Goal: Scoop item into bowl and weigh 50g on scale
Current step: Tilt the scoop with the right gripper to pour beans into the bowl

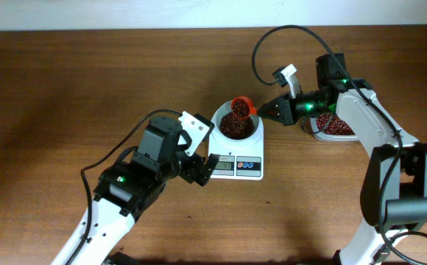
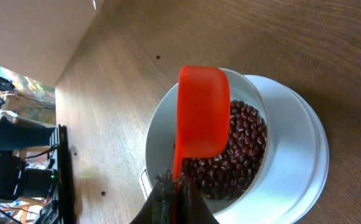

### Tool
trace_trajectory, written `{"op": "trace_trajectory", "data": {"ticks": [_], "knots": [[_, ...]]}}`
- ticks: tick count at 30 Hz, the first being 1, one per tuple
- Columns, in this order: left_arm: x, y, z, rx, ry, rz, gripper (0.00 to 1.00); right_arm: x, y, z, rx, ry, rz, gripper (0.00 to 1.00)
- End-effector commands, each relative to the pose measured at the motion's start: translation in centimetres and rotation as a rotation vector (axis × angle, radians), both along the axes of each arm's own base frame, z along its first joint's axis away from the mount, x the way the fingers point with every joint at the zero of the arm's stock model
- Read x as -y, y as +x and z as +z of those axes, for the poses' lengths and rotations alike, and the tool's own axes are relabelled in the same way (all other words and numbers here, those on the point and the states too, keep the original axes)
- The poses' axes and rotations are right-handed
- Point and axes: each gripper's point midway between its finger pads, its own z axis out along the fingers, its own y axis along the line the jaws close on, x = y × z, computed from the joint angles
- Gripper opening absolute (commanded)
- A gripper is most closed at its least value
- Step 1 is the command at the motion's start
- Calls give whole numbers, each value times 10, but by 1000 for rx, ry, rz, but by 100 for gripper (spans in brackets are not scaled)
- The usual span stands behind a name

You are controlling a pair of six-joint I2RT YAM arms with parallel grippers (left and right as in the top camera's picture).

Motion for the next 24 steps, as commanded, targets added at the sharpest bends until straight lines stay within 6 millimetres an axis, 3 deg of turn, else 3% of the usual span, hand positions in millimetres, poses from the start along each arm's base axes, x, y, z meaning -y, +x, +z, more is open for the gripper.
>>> {"op": "trace_trajectory", "data": {"ticks": [1,24], "knots": [[1,-1,-1,-4,-1,4,99,2,7,13,65,-23,-3,4],[1,-1,-1,-4,-1,4,99,2,7,14,185,-32,67,4]]}}
